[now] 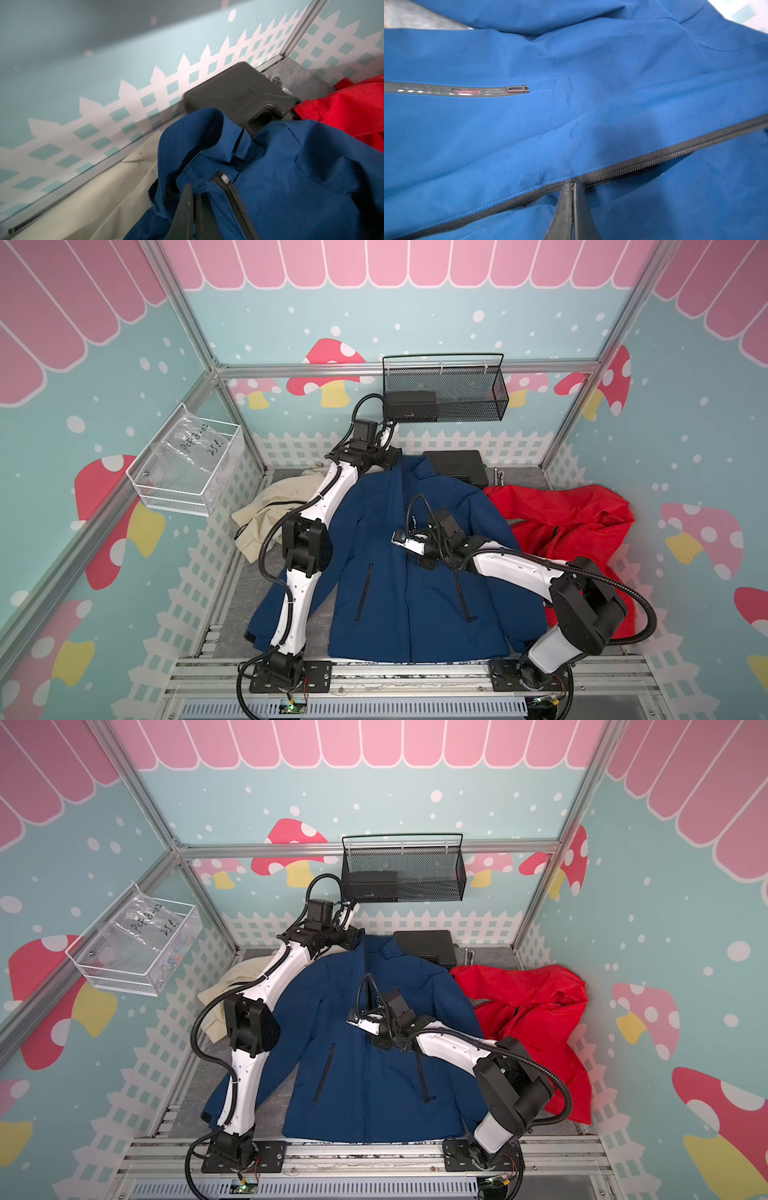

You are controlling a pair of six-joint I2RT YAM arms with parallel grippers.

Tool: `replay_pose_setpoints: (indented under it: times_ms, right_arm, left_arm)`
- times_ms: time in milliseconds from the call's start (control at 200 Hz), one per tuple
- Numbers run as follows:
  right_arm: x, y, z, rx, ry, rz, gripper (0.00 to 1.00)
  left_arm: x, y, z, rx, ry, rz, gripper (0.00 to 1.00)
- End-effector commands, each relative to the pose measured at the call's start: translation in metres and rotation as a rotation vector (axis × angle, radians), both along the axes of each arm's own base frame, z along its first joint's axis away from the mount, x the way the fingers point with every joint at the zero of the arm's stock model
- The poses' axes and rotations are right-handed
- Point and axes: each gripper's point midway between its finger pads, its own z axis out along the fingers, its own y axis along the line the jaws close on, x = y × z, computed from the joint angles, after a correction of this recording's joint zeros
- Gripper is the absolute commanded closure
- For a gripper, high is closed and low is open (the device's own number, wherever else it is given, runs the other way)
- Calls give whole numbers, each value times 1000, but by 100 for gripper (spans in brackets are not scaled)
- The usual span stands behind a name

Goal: Unzip the jacket
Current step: Unzip the zipper on the jacket.

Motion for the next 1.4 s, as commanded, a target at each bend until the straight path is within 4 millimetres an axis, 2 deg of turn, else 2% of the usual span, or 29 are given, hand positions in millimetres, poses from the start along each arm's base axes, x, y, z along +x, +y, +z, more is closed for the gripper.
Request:
replay_pose_setpoints:
  times_ms: [0, 40, 80, 200, 285, 465, 580, 686, 791, 876, 966, 1086, 1196, 1391]
  right_arm:
    - [-41, -6, -35, -42, 250, 58, 100]
    - [-38, -7, -37, -44, 249, 51, 100]
    - [-35, -7, -38, -46, 247, 46, 100]
    - [-26, -8, -39, -43, 239, 30, 100]
    - [-21, -6, -37, -28, 231, 26, 100]
    - [-11, -5, -32, 10, 220, 21, 100]
    - [-6, -8, -26, 35, 213, 10, 100]
    - [5, -12, -19, 70, 193, -20, 100]
    - [15, -14, -12, 96, 178, -46, 100]
    - [20, -13, -5, 114, 159, -49, 100]
    - [23, -12, -2, 125, 149, -49, 100]
    - [24, -12, -2, 129, 151, -50, 100]
    - [25, -12, -1, 134, 146, -57, 100]
    - [26, -13, -1, 143, 132, -63, 100]
  left_arm:
    - [30, 62, 67, -60, -227, 169, 68]
    - [23, 64, 65, -67, -208, 171, 54]
    - [15, 64, 64, -84, -184, 170, 45]
    - [-13, 70, 55, -167, -70, 208, 32]
    - [-39, 70, 42, -241, 34, 223, 30]
    - [-97, 52, 2, -454, 331, 197, 30]
    - [-134, 29, -25, -548, 525, 138, 33]
    - [-159, 8, -42, -538, 598, 105, 32]
    - [-171, -4, -60, -539, 674, 108, 29]
    - [-178, -11, -77, -546, 747, 122, 23]
    - [-186, -19, -93, -544, 807, 127, 22]
    - [-201, -39, -108, -535, 870, 103, 21]
    - [-207, -33, -125, -508, 898, 168, 21]
    - [-227, -34, -138, -508, 960, 182, 23]
